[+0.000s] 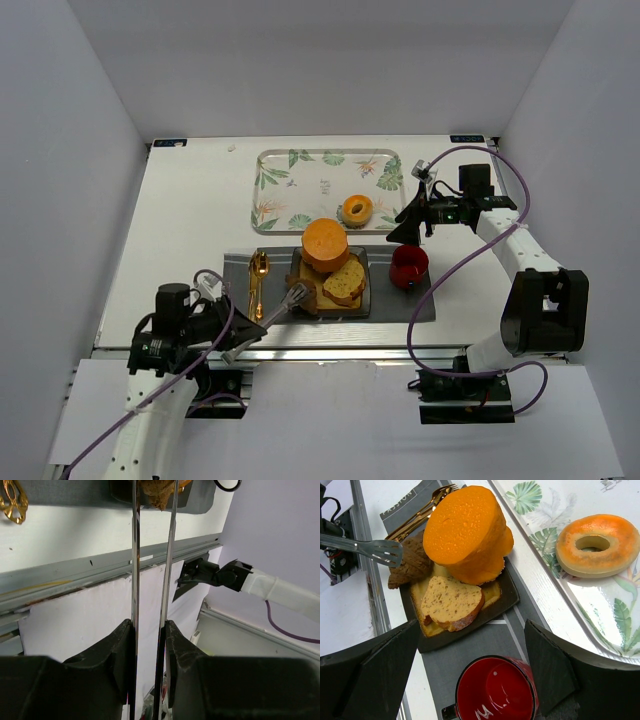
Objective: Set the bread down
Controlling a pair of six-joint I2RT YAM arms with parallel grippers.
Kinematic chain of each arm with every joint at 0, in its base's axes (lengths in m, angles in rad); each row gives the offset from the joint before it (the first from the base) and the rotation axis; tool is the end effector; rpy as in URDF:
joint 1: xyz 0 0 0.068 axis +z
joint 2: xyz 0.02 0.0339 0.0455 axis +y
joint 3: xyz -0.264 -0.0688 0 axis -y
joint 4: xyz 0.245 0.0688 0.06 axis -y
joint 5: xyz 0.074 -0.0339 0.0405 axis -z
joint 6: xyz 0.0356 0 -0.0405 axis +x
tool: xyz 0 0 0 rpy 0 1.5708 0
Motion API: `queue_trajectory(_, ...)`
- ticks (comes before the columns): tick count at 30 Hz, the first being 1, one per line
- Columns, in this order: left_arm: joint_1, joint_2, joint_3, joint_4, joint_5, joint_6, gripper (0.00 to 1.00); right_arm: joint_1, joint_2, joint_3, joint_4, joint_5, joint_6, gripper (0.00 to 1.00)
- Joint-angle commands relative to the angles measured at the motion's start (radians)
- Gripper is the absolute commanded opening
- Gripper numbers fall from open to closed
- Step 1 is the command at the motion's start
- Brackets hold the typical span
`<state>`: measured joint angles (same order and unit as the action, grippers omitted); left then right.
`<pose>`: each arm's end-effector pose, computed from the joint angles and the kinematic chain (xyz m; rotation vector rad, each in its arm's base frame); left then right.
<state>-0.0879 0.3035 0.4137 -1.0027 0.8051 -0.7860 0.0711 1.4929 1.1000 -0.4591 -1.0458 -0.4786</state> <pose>0.0644 -0.0314 0.2021 -0.5089 2.5113 -1.3559 0.3063 0.0527 0.2692 -0.9877 1.8601 1.0055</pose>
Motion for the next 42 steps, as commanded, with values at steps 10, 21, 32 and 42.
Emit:
queue_trajectory(10, 0.004, 0.100, 0.007, 0.093, 0.028, 0.110, 0.58, -0.007, -0.005, 0.024, 0.010, -0.019, 0.000, 0.90)
queue_trajectory(21, 0.004, 0.046, 0.095, -0.040, -0.067, 0.088, 0.61, -0.007, 0.010, 0.032, 0.011, -0.023, 0.003, 0.89)
queue_trajectory(32, 0.004, -0.018, 0.246, -0.082, -0.253, -0.041, 0.46, -0.007, 0.015, 0.035, 0.014, -0.028, 0.003, 0.89)
queue_trajectory(42, 0.002, 0.155, 0.408, -0.045, -0.664, 0.051, 0.28, -0.007, 0.009, 0.035, 0.013, -0.040, -0.006, 0.89)
